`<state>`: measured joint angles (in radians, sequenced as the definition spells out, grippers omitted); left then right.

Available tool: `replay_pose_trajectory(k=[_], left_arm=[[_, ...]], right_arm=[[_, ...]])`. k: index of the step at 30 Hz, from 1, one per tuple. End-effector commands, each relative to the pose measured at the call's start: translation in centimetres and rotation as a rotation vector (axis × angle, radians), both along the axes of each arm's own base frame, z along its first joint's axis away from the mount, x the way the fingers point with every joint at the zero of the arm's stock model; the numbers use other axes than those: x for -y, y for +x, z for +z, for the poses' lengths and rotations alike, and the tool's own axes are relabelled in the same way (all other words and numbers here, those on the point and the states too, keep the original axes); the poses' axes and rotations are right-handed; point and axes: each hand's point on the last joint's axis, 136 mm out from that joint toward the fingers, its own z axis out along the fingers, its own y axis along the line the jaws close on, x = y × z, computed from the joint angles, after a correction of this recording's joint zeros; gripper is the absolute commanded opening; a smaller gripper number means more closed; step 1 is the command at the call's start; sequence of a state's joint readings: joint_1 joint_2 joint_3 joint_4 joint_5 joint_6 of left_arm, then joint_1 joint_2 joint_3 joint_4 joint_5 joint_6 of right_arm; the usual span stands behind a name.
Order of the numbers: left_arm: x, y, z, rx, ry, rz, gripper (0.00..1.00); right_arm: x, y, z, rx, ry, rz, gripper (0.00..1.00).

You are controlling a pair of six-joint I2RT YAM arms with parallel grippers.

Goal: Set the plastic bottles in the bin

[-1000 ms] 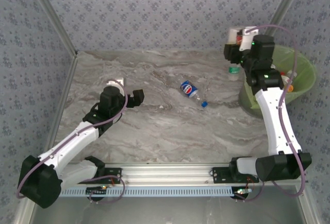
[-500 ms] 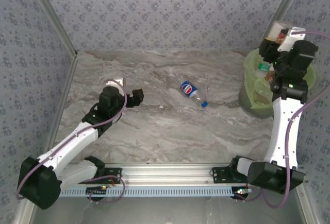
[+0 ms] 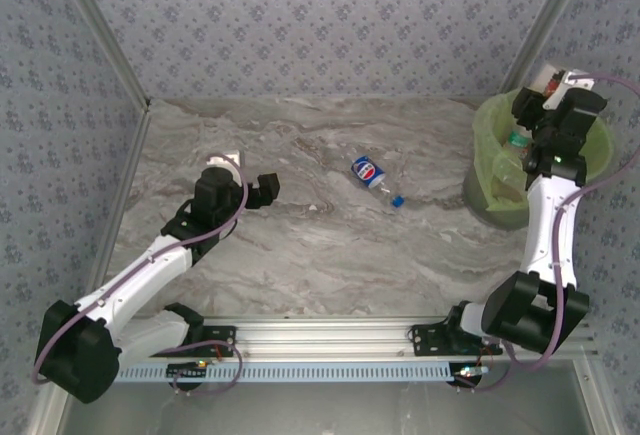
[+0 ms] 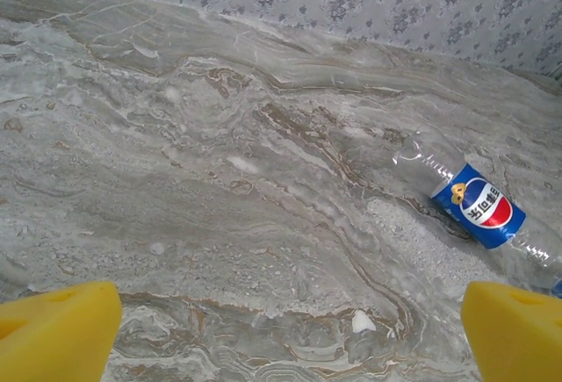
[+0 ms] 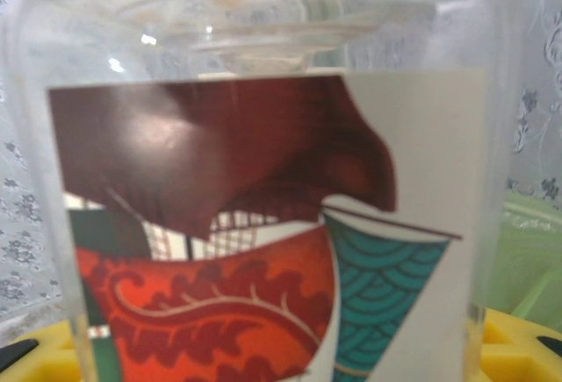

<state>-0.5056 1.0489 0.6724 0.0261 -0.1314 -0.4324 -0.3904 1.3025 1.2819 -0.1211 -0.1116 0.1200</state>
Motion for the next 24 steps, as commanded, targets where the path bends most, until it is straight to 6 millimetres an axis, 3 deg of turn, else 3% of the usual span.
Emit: replay_pose_trajectory(k=[1, 4, 6, 7, 8, 13, 16, 24], left_arm=[[-0.5, 0.1, 0.3, 0.014, -0.008, 0.025, 0.99], [-0.5, 0.1, 0.2, 0.011, -0.01, 0.028, 0.99], [-0.5, 0.1, 0.1, 0.008, -0.01, 0.03, 0.99], [-0.6, 0.1, 0.0, 0.008, -0.009, 0.032, 0.99], [-0.5, 0.1, 0.1, 0.009, -0.008, 0.031, 0.99], [-0.7, 0.1, -0.1, 0.004, 0.006, 0.034, 0.99], [-0.7, 0.2, -0.4, 0.002, 0.004, 0.041, 0.99], [-0.6, 0.3, -0.5, -0.002, 0.009, 0.037, 0.99]], right_arm=[[1.0, 0.5, 0.5, 0.046, -0.036, -0.034, 0.08], [1.2, 0.9, -1.7, -0.023, 0.0, -0.029, 0.17], [1.1, 0.9, -3.3, -0.079, 0.037, -0.023, 0.37], [1.2, 0.9, -4.0, -0.1, 0.052, -0.03, 0.56], [1.4, 0.8, -4.4, -0.117, 0.065, -0.043, 0.63], [1.5, 0.3, -3.8, -0.155, 0.082, -0.061, 0.78], [1.5, -0.1, -3.1, -0.143, 0.095, -0.077, 0.97], [-0.1, -0.2, -1.4, -0.118, 0.081, -0.057, 0.99]])
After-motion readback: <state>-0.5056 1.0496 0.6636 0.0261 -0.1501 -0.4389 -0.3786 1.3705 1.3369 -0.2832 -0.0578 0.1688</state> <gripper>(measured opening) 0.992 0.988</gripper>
